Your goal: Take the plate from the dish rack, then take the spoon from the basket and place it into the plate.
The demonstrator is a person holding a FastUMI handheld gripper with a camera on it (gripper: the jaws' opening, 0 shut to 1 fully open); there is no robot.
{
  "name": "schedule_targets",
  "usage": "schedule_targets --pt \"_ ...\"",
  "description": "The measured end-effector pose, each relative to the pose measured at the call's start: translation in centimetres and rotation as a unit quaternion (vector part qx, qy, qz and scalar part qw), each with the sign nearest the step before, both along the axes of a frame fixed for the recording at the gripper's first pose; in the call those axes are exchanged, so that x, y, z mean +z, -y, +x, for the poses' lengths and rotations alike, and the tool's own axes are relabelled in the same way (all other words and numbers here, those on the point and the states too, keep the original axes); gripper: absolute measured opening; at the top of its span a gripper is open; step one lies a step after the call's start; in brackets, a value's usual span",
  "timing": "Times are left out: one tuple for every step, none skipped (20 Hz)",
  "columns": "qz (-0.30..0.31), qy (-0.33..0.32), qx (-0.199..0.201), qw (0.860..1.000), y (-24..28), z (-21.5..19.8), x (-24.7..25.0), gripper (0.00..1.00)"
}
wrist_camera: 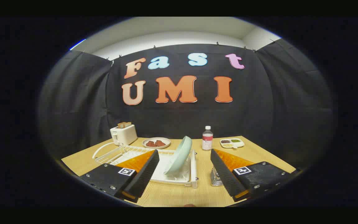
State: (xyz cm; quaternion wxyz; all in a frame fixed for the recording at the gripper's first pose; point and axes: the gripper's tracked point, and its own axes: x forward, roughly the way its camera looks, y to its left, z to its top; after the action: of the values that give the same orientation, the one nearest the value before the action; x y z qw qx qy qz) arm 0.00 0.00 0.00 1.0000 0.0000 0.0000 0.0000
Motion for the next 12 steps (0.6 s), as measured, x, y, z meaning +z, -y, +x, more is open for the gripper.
schedule_targets --pt "0.005 0.003 -0.002 1.0 0.3 -0.2 0.2 0.99" --pt "0.007 0.005 -0.003 1.0 0.5 -0.4 0.2 0.99" --pt "0.008 0.003 -0.006 1.0 0.8 -0.5 0.3 0.99" --pt "0.008 0.001 -0.008 1.0 1.1 -0.5 0.2 0.99" --pt "0.006 -0.001 -0.012 1.0 1.4 -0.6 0.1 0.99" --pt "0.004 -0.001 -0.014 1.0 1.7 -0.7 0.1 0.99" --pt "0.001 0.0 -0.018 1.0 2.0 -0.9 0.2 0.99" --pt "-0.001 0.001 -0.02 1.0 2.2 -0.9 0.2 0.99" --pt "-0.002 0.003 -0.021 1.0 2.3 -1.0 0.3 0.99" --pt "0.0 0.004 -0.023 1.0 2.4 -1.0 0.3 0.99" --pt "0.001 0.004 -0.024 1.0 2.6 -1.0 0.3 0.99" --pt "0.001 0.005 -0.025 1.0 2.6 -0.9 0.3 0.99"
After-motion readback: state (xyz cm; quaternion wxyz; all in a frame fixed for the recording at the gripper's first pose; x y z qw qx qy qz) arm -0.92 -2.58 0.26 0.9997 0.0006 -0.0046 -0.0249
